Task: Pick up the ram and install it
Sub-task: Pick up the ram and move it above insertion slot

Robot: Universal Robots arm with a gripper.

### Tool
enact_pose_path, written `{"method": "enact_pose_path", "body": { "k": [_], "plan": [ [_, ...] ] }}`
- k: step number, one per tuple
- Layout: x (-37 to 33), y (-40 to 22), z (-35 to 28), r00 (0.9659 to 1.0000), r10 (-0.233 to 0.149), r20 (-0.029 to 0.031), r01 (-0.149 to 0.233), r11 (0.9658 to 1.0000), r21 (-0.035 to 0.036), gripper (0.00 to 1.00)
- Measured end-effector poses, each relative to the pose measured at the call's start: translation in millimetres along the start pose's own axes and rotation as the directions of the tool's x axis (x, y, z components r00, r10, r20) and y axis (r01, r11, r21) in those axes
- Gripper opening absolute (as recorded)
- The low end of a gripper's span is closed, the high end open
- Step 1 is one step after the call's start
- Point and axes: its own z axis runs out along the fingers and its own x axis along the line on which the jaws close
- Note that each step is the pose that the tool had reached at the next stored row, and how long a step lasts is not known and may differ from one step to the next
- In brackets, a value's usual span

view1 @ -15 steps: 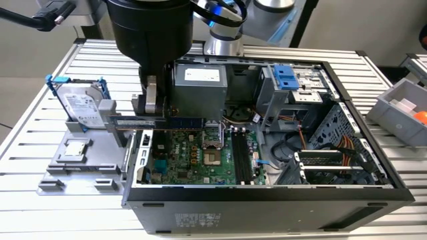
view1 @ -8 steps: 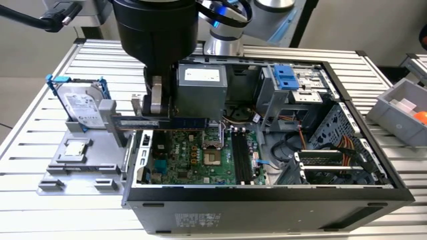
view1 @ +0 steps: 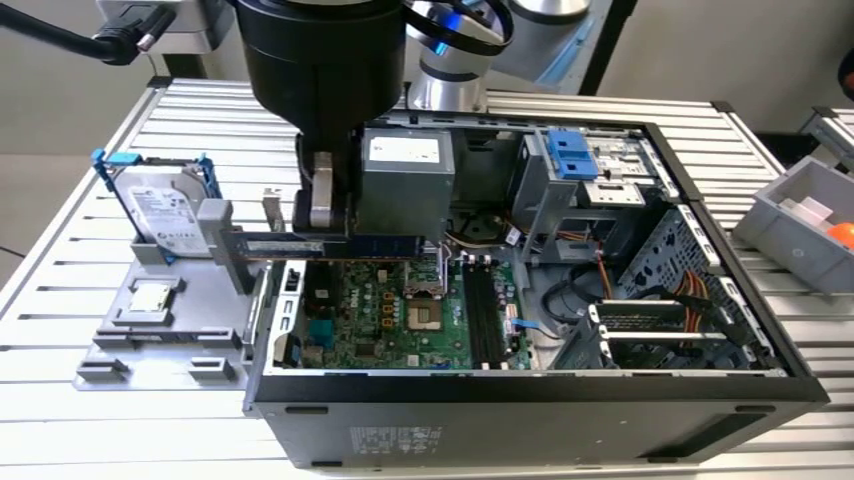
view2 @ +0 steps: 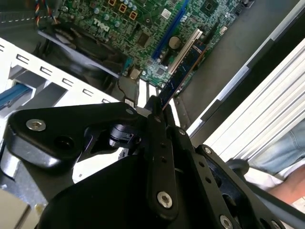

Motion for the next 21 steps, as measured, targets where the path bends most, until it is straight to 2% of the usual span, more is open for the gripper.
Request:
{"method": "enact_pose_path", "body": {
  "k": [21],
  "plan": [
    [-0.1,-7.5,-0.2,1.0000,0.000,-0.0004,0.000,1.0000,-0.0001,0.00]
  ]
}}
